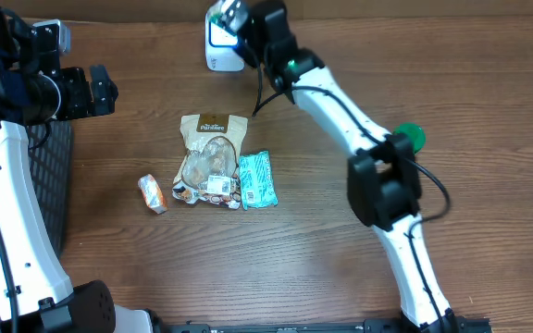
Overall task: Scan the item barcode
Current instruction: 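Carry the tissue pack right and set it down near the jar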
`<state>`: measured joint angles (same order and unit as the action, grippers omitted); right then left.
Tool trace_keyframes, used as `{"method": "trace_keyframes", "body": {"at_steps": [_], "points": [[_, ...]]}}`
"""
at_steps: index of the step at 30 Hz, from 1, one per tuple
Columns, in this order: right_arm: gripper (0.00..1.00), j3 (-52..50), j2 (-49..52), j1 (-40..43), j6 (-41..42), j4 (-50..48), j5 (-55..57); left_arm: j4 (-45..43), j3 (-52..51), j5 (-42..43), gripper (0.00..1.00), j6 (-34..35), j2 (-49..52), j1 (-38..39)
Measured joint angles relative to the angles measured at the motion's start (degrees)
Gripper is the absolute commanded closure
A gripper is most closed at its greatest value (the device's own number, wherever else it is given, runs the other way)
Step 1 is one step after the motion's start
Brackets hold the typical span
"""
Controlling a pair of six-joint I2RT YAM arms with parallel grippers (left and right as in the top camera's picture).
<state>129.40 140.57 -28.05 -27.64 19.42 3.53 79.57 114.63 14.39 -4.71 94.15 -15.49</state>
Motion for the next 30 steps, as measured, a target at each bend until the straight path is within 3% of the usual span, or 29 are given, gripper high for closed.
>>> {"method": "trace_keyframes", "body": {"at_steps": [10, 16, 22, 30], "points": [[0.96, 1.01, -32.00, 6.32, 25.57, 36.20, -3.58, -0.04, 0.00, 0.00, 0.00, 0.00, 0.00, 0.00], [0.96, 1.07, -35.19, 12.46, 36.74, 55.12, -3.98, -0.02, 0.00, 0.00, 0.00, 0.00, 0.00, 0.00], [0.96, -9.46, -29.14, 16.17, 42.07, 57.24, -4.83, -0.02, 0.00, 0.00, 0.00, 0.00, 0.00, 0.00], [0.96, -26.14, -28.13, 19.87, 43.52, 46.18, -5.03, 0.02, 0.00, 0.00, 0.00, 0.00, 0.00, 0.00]]}}
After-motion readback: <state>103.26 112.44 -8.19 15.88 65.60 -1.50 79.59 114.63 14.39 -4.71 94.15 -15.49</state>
